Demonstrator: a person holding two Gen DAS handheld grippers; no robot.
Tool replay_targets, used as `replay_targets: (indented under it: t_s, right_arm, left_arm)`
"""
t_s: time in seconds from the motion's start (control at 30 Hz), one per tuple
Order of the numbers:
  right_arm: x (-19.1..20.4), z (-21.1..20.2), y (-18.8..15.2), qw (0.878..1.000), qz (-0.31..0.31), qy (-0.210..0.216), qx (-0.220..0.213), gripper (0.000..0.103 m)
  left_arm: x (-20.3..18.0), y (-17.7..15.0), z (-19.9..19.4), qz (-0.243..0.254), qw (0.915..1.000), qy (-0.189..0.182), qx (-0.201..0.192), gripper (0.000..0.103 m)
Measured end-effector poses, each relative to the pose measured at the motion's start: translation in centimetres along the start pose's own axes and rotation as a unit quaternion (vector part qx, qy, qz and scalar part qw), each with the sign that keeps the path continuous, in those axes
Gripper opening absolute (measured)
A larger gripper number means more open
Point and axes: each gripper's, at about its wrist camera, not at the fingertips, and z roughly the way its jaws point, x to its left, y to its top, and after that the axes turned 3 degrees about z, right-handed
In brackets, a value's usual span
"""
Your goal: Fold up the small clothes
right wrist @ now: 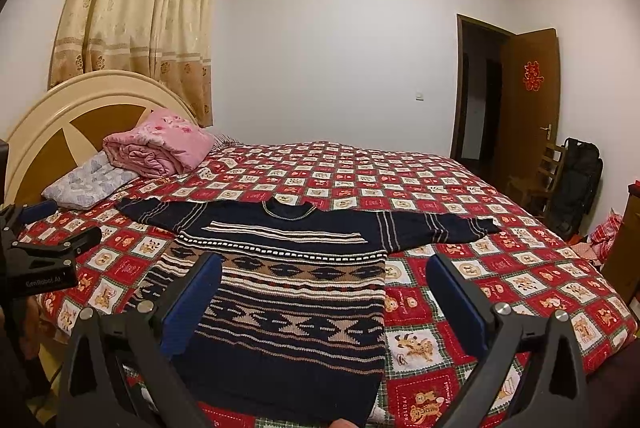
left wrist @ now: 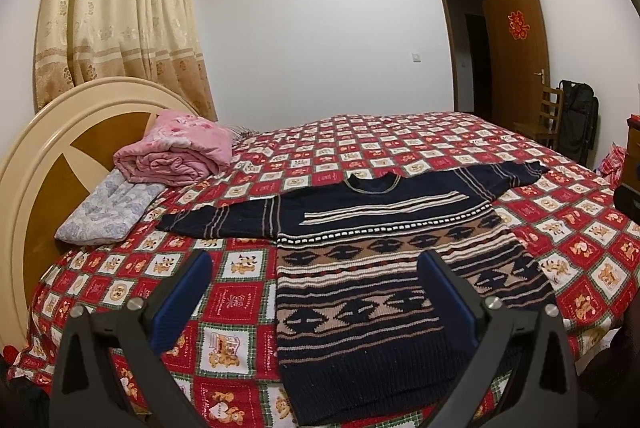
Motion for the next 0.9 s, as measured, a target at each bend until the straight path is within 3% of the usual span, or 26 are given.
replay_targets:
  t_s: [0.9]
  right_arm:
    - [0.6,0.3,-0.4,1.000,-0.005,0.006,0.008,0.102]
  left_arm:
    - [1.7,0.3,-0.3,-0.027,0.9995,0.009,-0.014,0.103]
